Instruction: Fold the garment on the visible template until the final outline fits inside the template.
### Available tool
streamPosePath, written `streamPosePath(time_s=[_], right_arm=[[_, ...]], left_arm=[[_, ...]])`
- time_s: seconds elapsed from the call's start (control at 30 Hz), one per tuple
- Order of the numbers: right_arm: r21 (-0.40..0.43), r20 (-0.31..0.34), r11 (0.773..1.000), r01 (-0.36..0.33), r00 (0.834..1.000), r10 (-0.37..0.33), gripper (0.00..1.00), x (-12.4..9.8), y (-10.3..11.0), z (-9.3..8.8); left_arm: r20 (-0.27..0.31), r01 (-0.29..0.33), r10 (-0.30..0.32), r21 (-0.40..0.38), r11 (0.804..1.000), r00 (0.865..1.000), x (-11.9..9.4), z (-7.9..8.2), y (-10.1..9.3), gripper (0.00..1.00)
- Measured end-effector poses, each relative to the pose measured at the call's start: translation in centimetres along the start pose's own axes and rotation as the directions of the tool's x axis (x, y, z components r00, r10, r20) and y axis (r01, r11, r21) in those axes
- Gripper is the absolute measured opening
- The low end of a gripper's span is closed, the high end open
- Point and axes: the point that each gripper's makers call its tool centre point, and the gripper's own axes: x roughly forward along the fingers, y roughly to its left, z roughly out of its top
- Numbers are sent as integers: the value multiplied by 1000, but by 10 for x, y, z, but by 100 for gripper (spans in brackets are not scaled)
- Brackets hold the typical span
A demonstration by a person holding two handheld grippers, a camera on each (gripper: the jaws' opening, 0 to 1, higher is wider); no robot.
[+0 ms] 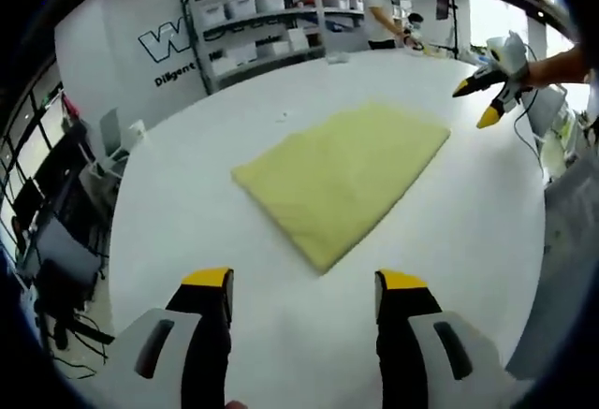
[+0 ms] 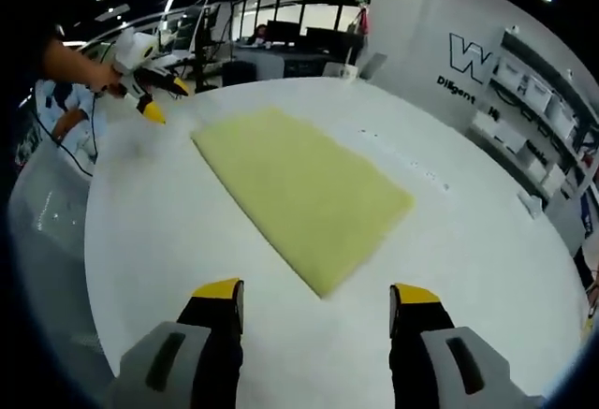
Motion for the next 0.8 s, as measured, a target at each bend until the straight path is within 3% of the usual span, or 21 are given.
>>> streamPosePath(time_s=[0.27,0.63,0.8], right_arm=[[48,75,999,4,997,-8,72,-17,19,11],[149,161,989,8,986,-32,88,-37,41,19],[189,194,982,27,979,-64,90,-44,50,22]], left_arm=[[70,1,1,-27,1000,998,-14,10,-25,73],[116,-37,51,-118,992,992,-40,4,-42,78],[152,-55,80,-162,985,985,-53,4,-50,80]])
